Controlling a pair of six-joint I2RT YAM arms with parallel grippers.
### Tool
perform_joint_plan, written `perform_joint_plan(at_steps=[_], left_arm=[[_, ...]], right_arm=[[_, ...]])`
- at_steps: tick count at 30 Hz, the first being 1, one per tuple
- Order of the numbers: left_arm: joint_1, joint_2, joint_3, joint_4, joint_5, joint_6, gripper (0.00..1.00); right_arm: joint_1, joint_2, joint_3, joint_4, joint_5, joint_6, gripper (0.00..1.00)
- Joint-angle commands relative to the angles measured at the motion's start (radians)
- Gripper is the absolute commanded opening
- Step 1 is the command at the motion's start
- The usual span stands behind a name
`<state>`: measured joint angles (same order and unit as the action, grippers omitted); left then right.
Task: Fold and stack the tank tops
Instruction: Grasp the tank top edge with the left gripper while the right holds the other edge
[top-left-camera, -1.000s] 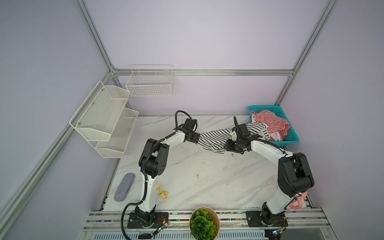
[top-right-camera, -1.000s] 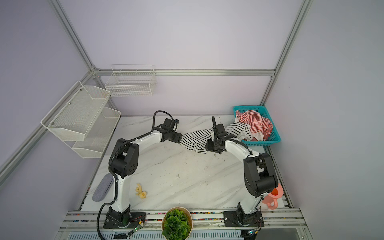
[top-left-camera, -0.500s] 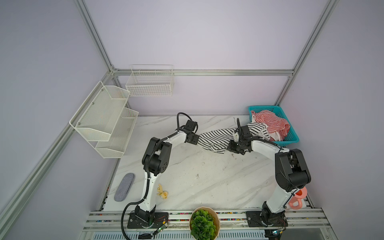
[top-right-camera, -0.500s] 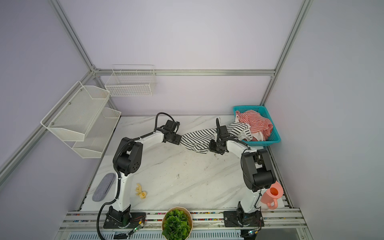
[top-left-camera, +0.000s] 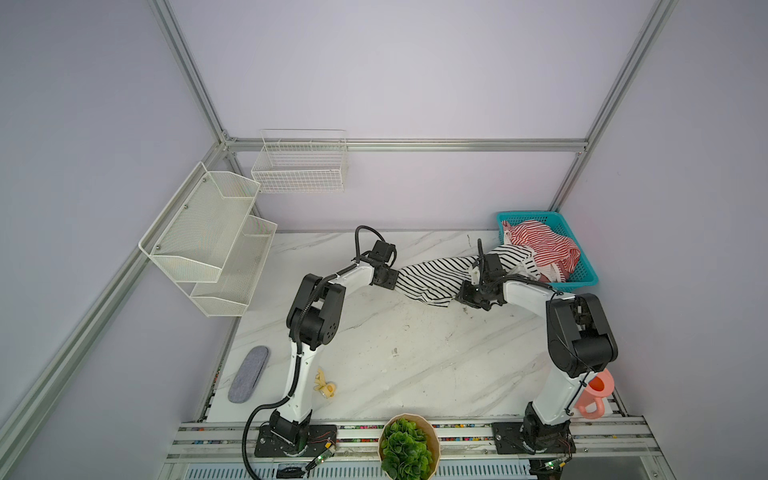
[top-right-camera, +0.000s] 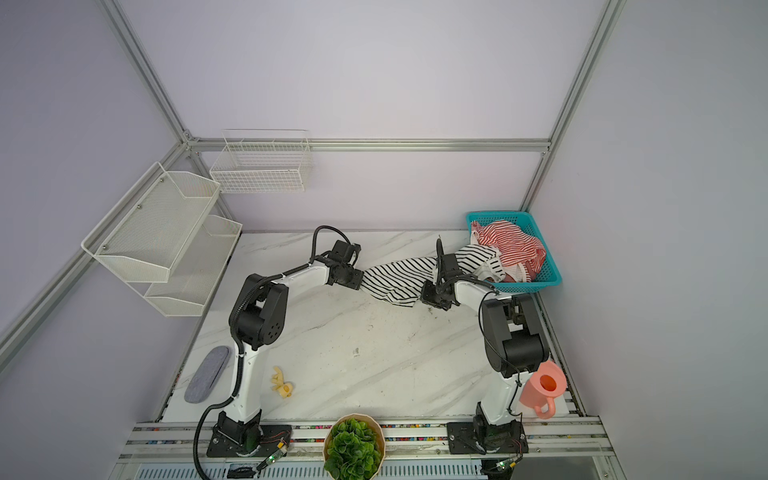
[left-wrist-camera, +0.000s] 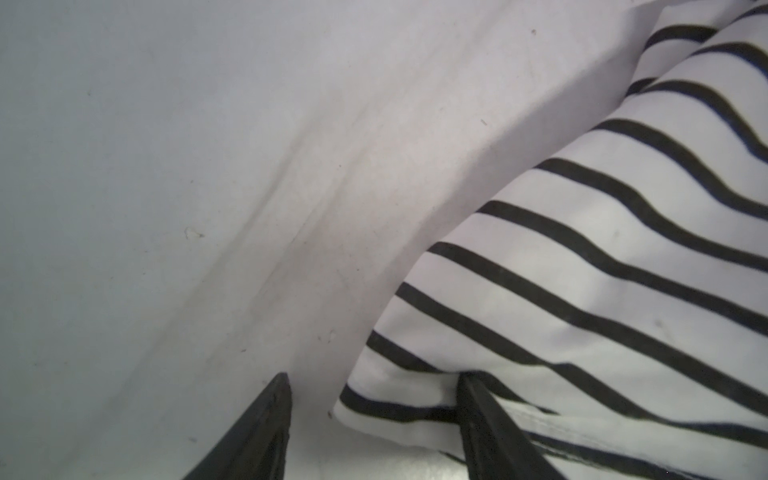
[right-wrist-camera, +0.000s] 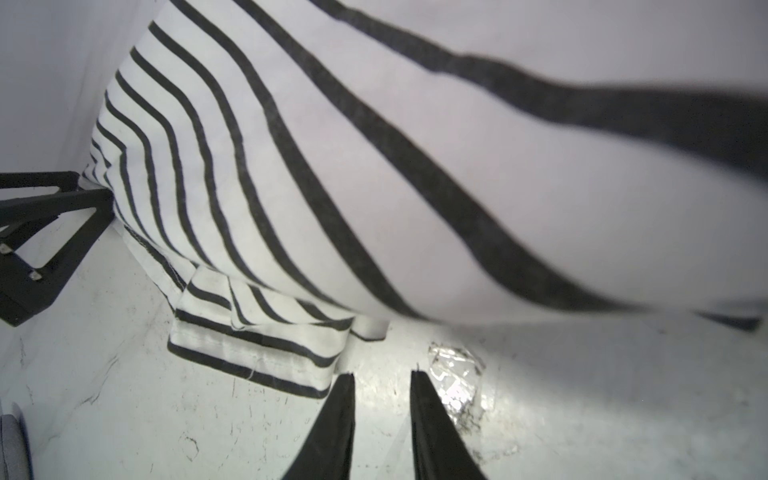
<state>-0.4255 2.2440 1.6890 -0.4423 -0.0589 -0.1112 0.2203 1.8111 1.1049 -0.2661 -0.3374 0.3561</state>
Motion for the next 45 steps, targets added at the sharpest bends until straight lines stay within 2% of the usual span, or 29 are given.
perform_joint_plan(at_steps=[1, 9, 14, 22, 29, 35, 41, 45], left_arm=[[0.009, 0.019, 0.096, -0.003, 0.005, 0.008, 0.57], [0.010, 0.015, 0.091, -0.010, 0.013, -0.008, 0.38], [0.011, 0.010, 0.083, -0.014, 0.022, -0.012, 0.31], [0.011, 0.002, 0.083, -0.024, 0.027, -0.012, 0.28], [0.011, 0.000, 0.083, -0.030, 0.028, -0.015, 0.28], [0.011, -0.001, 0.084, -0.039, 0.025, -0.016, 0.27], [0.013, -0.002, 0.084, -0.040, 0.021, -0.018, 0.27], [0.015, -0.004, 0.085, -0.041, 0.014, -0.020, 0.26]], right_arm=[[-0.007, 0.020, -0.016, 0.042, -0.028, 0.020, 0.28], [-0.009, 0.053, -0.019, 0.088, -0.037, 0.043, 0.32], [-0.016, 0.063, -0.014, 0.115, -0.036, 0.053, 0.34], [-0.022, 0.072, -0.016, 0.168, -0.047, 0.083, 0.34], [-0.022, 0.105, -0.031, 0.230, -0.102, 0.113, 0.33], [-0.022, 0.112, -0.039, 0.235, -0.111, 0.118, 0.21], [-0.022, 0.099, -0.047, 0.227, -0.110, 0.112, 0.19], [-0.022, 0.089, -0.050, 0.223, -0.109, 0.111, 0.01]])
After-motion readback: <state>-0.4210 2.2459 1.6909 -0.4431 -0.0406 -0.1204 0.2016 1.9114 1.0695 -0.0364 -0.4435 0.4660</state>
